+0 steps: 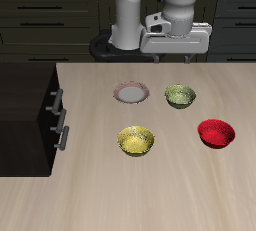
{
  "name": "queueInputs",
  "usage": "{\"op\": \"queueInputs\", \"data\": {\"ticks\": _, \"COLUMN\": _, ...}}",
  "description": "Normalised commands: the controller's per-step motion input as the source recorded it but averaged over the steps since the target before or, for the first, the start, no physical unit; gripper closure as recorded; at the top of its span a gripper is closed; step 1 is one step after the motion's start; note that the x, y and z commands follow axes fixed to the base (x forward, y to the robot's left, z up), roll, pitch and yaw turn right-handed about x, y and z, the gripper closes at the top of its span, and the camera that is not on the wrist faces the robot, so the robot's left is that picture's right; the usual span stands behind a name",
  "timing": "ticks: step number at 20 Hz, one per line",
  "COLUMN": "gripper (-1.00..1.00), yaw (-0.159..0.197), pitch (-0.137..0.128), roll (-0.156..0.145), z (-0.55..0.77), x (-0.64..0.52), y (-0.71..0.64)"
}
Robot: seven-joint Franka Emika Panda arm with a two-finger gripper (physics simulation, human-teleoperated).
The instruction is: Place the green bowl on the plate
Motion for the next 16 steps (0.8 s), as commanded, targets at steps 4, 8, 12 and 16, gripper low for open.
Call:
{"op": "queueInputs", "data": {"ticks": 4, "gripper": -1.00, "yaw": 0.008, "pitch": 0.021, "roll": -0.020, "z": -0.12, "x": -0.02, "y": -0.13}}
{"op": "queueInputs", "data": {"ticks": 8, "gripper": -1.00, "yaw": -0.003, "pitch": 0.017, "roll": -0.004, "z": -0.06, "x": 0.00, "y": -0.04}}
{"op": "queueInputs", "data": {"ticks": 12, "gripper": -1.00, "yaw": -0.006, "pitch": 0.019, "roll": 0.005, "z": -0.13, "x": 0.00, "y": 0.12}}
{"op": "queueInputs", "data": {"ticks": 16, "gripper": -1.00, "yaw": 0.002, "pitch": 0.035, "roll": 0.022, "z": -0.15, "x": -0.01, "y": 0.09}}
